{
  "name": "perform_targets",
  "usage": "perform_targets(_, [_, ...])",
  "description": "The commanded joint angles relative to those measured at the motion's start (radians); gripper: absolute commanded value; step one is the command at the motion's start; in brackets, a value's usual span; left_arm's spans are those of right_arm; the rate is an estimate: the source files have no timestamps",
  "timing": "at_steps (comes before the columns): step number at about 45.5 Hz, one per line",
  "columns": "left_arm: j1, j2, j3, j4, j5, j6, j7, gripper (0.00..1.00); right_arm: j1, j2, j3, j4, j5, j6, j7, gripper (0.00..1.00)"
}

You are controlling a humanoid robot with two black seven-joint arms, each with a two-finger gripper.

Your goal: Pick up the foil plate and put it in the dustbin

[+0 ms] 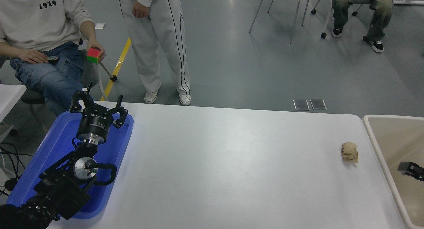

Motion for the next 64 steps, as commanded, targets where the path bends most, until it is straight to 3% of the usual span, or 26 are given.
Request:
perform_targets(1, [0.000, 0.000, 0.000, 0.000, 0.000, 0.001, 0.000, 1.00, 0.222, 0.034, -0.113, 0.079, -0.005, 0.346, 0.000, 1.00])
perform_targets(8, [0.000, 0.000, 0.002, 0.000, 0.000, 0.001, 0.000, 1.00, 0.348, 0.081, -0.176, 0.117, -0.006, 0.499, 0.000, 1.00])
perform_targets(19, [0.002, 0.002, 0.002, 0.000, 0.000, 0.001, 0.000, 1.00, 0.517, 0.157, -0.179, 0.230, -0.011, 0.593, -0.001, 1.00])
perform_targets(38, [0.002, 0.000, 0.000, 0.000, 0.000, 0.001, 0.000, 1.00, 0.812, 0.338, -0.167, 0.273, 0.003, 0.593, 0.000, 1.00])
perform_targets(64, [0.002, 0.002, 0.000, 0.000, 0.000, 0.001, 0.000, 1.00, 0.960, 0.382, -0.082, 0.356, 0.004, 0.593, 0.000, 1.00])
